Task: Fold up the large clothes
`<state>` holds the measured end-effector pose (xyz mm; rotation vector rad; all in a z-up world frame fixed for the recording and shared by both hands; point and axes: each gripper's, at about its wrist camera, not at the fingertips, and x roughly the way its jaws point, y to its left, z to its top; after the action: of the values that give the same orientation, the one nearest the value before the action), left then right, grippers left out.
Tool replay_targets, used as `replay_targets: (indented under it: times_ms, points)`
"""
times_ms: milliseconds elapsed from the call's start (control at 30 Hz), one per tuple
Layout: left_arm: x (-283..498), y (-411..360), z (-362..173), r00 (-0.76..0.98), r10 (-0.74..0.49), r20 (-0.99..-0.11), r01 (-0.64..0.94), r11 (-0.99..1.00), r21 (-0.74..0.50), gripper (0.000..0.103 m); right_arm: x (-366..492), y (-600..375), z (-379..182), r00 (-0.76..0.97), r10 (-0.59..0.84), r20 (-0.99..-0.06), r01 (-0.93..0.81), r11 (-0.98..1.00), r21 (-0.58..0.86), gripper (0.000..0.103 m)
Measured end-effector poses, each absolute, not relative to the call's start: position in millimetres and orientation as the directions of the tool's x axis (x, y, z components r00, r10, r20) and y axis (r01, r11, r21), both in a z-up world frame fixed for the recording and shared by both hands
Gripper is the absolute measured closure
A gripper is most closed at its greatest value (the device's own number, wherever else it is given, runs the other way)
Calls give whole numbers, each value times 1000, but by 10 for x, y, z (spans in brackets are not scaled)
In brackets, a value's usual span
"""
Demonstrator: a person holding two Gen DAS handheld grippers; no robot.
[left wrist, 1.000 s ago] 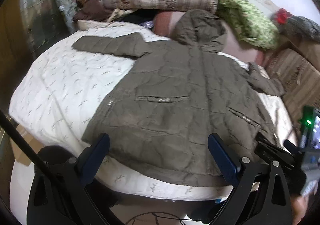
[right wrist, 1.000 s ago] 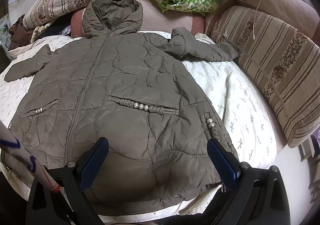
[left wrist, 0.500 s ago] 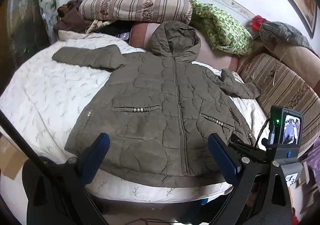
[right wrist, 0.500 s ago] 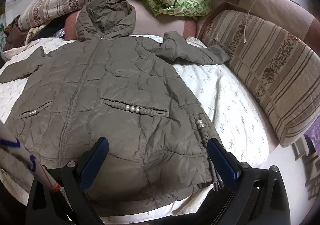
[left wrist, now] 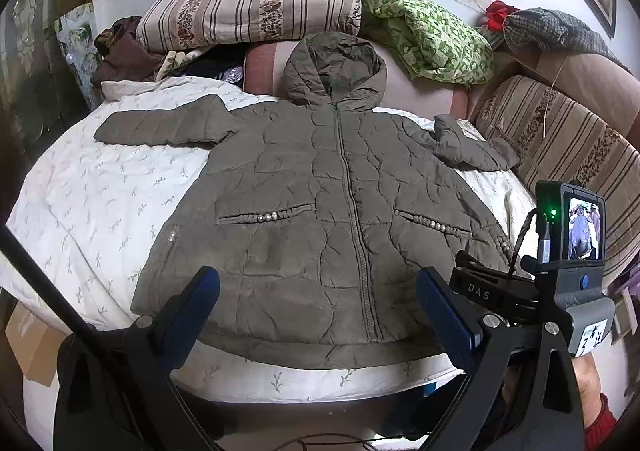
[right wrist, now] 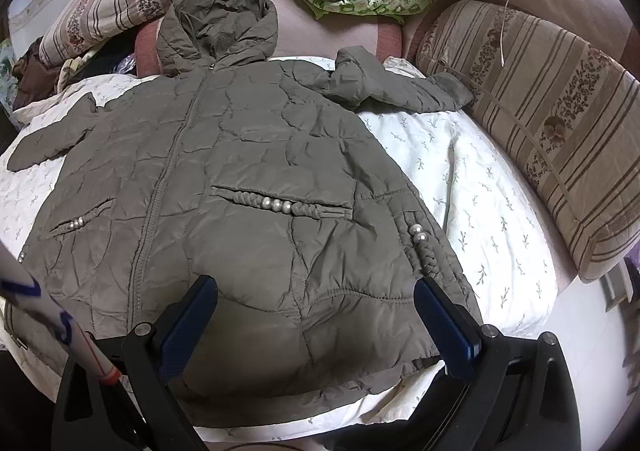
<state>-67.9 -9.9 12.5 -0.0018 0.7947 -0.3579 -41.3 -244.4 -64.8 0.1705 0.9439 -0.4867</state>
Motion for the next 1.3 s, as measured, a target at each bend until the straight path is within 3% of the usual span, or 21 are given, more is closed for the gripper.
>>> replay_targets:
  times_ms: [1033,1300]
  points:
    - [-523,-202,18,603,-334,-724,349,927,-137,5,-321,-2482,-788,455,-312,-834,455,887,-83,3]
    - [-490,-150,-34,618,-281,-734,299,948,-111,5,-309,-2464,-797,454,-319,-832,448,889,-96,3]
